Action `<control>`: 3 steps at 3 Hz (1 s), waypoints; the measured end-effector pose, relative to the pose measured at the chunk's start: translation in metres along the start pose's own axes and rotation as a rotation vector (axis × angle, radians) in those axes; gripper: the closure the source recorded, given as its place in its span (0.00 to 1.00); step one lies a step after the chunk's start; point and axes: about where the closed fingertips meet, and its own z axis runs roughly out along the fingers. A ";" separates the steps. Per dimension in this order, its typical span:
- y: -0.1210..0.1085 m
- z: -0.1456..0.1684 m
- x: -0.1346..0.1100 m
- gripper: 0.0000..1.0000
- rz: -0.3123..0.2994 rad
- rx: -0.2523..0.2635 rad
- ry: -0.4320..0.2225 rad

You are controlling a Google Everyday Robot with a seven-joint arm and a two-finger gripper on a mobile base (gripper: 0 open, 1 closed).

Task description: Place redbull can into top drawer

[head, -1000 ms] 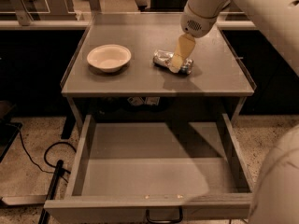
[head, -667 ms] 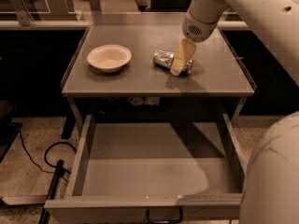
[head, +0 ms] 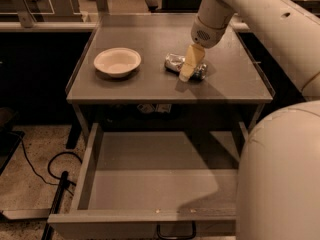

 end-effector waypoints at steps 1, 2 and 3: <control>0.002 0.017 -0.010 0.00 -0.017 -0.024 0.013; 0.007 0.033 -0.011 0.00 -0.024 -0.049 0.034; 0.010 0.045 -0.008 0.00 -0.024 -0.068 0.050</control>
Offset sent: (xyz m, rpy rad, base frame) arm 0.0059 0.0223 -0.0444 -0.0286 0.0940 0.0405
